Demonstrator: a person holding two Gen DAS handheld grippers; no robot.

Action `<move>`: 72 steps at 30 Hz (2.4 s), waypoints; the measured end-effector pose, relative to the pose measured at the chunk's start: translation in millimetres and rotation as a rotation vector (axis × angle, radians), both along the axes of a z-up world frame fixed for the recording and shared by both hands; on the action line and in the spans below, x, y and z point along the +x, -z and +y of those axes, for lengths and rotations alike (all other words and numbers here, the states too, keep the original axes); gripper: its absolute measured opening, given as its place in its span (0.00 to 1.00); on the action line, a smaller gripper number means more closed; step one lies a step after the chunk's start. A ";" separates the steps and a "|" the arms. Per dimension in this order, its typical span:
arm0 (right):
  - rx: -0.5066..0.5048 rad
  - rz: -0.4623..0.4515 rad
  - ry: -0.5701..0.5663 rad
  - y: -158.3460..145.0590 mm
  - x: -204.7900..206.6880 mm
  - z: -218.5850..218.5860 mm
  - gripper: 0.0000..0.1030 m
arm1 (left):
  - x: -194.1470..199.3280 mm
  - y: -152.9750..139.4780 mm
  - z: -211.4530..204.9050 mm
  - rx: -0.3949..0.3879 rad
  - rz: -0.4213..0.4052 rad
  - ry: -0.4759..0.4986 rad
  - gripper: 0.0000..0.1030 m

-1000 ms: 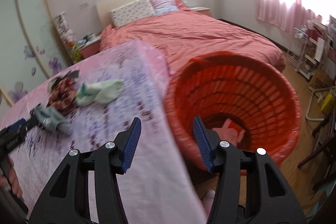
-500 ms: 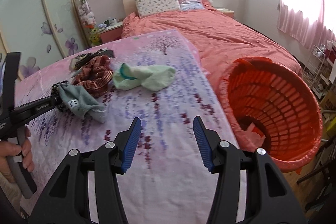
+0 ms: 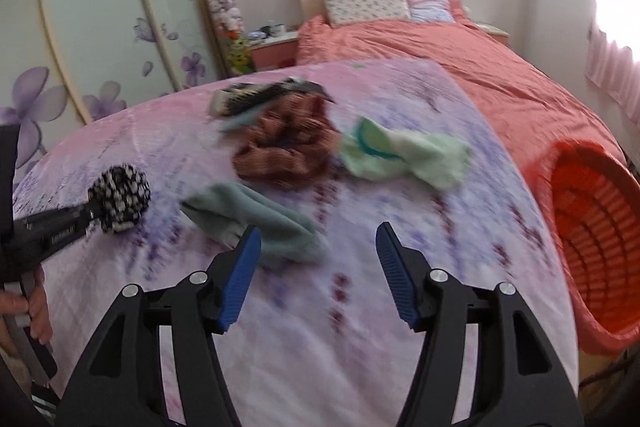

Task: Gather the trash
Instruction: 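Return both tools to the bed toward the remaining items, then grasp the green sock with the right tool while the left tool grasps the floral scrunchie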

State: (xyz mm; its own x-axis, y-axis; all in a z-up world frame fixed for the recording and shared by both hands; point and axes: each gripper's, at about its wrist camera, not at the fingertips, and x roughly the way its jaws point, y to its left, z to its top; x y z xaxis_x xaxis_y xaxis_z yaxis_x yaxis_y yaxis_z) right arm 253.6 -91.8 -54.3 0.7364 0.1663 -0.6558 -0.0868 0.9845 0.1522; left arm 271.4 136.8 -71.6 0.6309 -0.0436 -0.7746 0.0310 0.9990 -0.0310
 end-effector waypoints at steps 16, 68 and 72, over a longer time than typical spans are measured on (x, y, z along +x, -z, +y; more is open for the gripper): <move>-0.129 0.103 0.043 18.1 7.4 13.9 0.16 | 24.7 0.9 -20.3 -0.044 -0.029 0.004 0.52; -0.105 0.139 0.074 26.2 6.5 -2.8 0.22 | 36.9 22.1 -32.3 0.034 0.024 -0.031 0.58; -0.099 0.139 0.073 26.5 6.4 -4.5 0.22 | 36.9 22.2 -32.2 0.033 0.024 -0.031 0.58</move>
